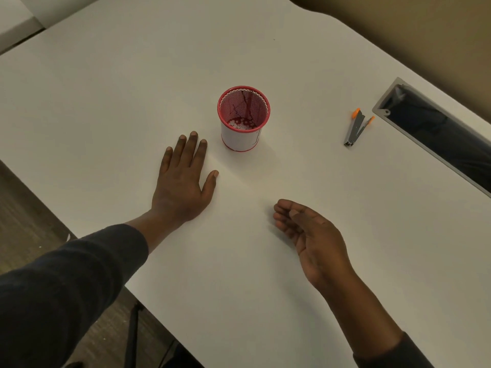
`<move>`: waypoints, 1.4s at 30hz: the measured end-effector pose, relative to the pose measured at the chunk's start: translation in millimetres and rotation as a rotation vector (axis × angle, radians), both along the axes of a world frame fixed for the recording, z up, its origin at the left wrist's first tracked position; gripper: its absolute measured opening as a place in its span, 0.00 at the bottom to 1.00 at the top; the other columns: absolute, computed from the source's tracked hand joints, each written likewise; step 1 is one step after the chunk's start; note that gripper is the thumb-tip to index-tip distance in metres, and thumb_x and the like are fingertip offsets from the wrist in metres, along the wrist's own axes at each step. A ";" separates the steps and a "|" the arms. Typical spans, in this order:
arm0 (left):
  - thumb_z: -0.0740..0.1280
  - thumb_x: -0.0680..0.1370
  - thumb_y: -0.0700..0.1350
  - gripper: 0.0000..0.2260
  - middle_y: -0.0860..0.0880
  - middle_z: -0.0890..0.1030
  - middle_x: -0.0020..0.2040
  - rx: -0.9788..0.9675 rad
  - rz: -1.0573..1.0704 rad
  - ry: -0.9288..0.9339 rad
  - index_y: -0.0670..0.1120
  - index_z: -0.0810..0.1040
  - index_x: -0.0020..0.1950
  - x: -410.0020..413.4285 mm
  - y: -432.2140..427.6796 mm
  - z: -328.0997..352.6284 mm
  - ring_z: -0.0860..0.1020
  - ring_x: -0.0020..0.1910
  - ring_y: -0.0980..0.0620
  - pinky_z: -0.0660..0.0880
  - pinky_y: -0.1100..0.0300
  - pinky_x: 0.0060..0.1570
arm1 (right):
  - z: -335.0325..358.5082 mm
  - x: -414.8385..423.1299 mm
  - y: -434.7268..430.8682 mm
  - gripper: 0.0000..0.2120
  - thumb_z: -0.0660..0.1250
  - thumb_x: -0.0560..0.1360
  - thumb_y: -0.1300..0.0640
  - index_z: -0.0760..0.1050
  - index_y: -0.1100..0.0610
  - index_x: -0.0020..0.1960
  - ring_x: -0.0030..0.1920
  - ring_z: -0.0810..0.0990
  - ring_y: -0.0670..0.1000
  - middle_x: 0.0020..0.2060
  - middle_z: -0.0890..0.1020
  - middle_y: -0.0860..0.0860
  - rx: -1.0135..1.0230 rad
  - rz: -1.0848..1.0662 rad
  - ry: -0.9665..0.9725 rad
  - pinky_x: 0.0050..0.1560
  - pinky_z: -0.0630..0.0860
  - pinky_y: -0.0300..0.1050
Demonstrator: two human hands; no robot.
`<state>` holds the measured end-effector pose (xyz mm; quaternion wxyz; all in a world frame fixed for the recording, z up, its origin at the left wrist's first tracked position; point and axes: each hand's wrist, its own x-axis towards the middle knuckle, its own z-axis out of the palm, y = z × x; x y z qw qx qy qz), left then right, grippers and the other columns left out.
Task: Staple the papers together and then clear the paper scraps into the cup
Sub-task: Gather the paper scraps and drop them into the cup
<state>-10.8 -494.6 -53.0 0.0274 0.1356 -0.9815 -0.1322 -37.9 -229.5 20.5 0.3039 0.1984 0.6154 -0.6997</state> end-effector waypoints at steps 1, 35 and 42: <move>0.51 0.82 0.59 0.31 0.46 0.52 0.84 -0.003 0.001 -0.002 0.46 0.54 0.83 -0.1 -0.1 0.0 0.49 0.83 0.46 0.50 0.44 0.81 | 0.4 -0.5 -1.7 0.14 0.58 0.81 0.68 0.82 0.62 0.55 0.55 0.84 0.57 0.52 0.86 0.57 -0.036 -0.029 -0.043 0.56 0.81 0.45; 0.51 0.82 0.59 0.32 0.45 0.51 0.84 0.011 -0.012 0.001 0.45 0.54 0.83 -0.4 -1.2 -2.1 0.49 0.83 0.44 0.49 0.44 0.80 | 32.6 -98.8 -6.1 0.14 0.67 0.77 0.52 0.79 0.52 0.62 0.50 0.80 0.46 0.55 0.82 0.49 0.829 0.343 1.062 0.55 0.78 0.43; 0.49 0.82 0.58 0.32 0.44 0.51 0.84 -0.004 -0.020 -0.013 0.44 0.54 0.83 1.0 0.5 -0.8 0.48 0.83 0.43 0.49 0.43 0.80 | -39.6 29.9 115.2 0.20 0.65 0.78 0.50 0.75 0.57 0.67 0.68 0.72 0.56 0.67 0.75 0.53 1.171 0.308 0.818 0.68 0.67 0.46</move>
